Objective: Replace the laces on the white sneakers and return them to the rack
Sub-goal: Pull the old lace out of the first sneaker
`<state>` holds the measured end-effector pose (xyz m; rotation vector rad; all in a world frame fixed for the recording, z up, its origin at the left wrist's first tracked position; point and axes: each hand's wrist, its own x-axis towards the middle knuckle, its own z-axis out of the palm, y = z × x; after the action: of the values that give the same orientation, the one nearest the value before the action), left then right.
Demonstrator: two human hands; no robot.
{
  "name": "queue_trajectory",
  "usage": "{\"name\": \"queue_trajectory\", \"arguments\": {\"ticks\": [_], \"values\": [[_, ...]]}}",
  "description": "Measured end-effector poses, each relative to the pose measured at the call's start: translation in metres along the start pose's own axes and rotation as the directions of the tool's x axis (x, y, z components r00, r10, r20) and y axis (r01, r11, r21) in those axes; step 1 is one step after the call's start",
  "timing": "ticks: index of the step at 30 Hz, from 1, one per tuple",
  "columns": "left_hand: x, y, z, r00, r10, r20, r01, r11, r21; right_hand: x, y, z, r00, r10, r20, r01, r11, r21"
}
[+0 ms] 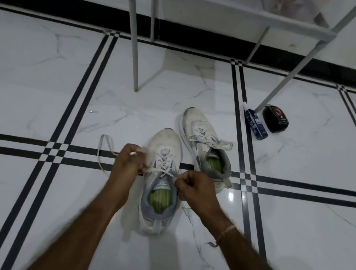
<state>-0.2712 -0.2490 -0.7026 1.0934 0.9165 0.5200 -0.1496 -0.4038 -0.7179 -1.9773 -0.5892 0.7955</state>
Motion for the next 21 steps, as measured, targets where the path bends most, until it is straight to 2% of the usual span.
{"name": "queue_trajectory", "arguments": {"ticks": [1,3,6,7,8,9,10,11,12,13,14,15,16,17,18,19,20,21], "values": [[-0.006,-0.003,0.003,0.986,0.108,0.128,-0.136,0.964,0.228,-0.001,-0.003,-0.001,1.000,-0.005,-0.004,0.005,0.999,-0.032],[-0.010,-0.011,0.008,0.898,0.251,0.361,-0.408,0.784,0.468,-0.002,-0.005,-0.002,1.000,-0.009,-0.005,0.009,0.997,-0.075],[-0.003,-0.018,0.009,0.807,0.423,0.411,-0.586,0.498,0.639,-0.002,-0.009,-0.003,1.000,-0.005,0.013,0.006,0.997,-0.081],[-0.002,-0.019,0.009,0.802,0.445,0.399,-0.590,0.484,0.646,-0.001,-0.009,-0.003,1.000,-0.005,0.018,0.007,0.997,-0.081],[-0.003,-0.020,0.012,0.835,0.442,0.327,-0.541,0.558,0.629,-0.002,-0.010,-0.004,1.000,-0.007,0.025,0.009,0.997,-0.083],[-0.003,-0.019,0.013,0.905,0.387,0.178,-0.420,0.738,0.528,-0.002,-0.010,-0.004,1.000,-0.010,0.028,0.012,0.997,-0.076],[-0.001,-0.014,0.013,0.969,0.246,-0.016,-0.233,0.935,0.267,-0.002,-0.010,-0.004,1.000,-0.009,0.027,0.011,0.998,-0.068],[0.005,-0.007,0.012,0.992,0.021,-0.126,-0.031,0.996,-0.080,-0.002,-0.010,-0.004,1.000,-0.010,0.029,0.011,0.999,-0.053],[0.008,-0.001,0.011,0.971,-0.185,-0.148,0.123,0.927,-0.353,-0.002,-0.009,-0.004,1.000,-0.008,0.029,0.009,0.999,-0.044],[0.013,0.003,0.006,0.934,-0.321,-0.159,0.198,0.832,-0.519,-0.002,-0.008,-0.004,1.000,-0.012,0.028,0.012,0.999,-0.034],[0.016,0.005,0.001,0.893,-0.410,-0.184,0.222,0.759,-0.612,-0.001,-0.007,-0.004,0.999,-0.015,0.029,0.016,0.999,-0.034],[0.020,0.007,-0.004,0.853,-0.469,-0.228,0.239,0.740,-0.628,0.001,-0.005,-0.004,0.999,-0.015,0.030,0.016,1.000,-0.026],[0.022,0.006,-0.007,0.835,-0.469,-0.287,0.259,0.796,-0.547,0.000,-0.004,-0.003,1.000,-0.012,0.028,0.013,0.999,-0.030],[0.020,0.005,-0.008,0.837,-0.404,-0.370,0.302,0.904,-0.304,0.002,-0.003,-0.003,1.000,-0.013,0.027,0.013,1.000,-0.027],[0.017,-0.001,-0.010,0.860,-0.280,-0.427,0.345,0.935,0.082,0.002,-0.002,-0.002,0.999,-0.033,0.022,0.034,0.998,-0.049],[0.012,-0.007,-0.013,0.875,-0.114,-0.470,0.348,0.824,0.447,0.003,-0.002,-0.003,0.996,-0.089,0.015,0.090,0.993,-0.075],[0.005,-0.010,-0.013,0.891,0.076,-0.448,0.268,0.707,0.654,0.004,-0.003,-0.003,0.986,-0.164,0.029,0.167,0.979,-0.115],[-0.005,-0.009,-0.011,0.908,0.234,-0.347,0.111,0.664,0.740,0.004,-0.004,-0.003,0.969,-0.240,0.060,0.247,0.958,-0.149]]}}
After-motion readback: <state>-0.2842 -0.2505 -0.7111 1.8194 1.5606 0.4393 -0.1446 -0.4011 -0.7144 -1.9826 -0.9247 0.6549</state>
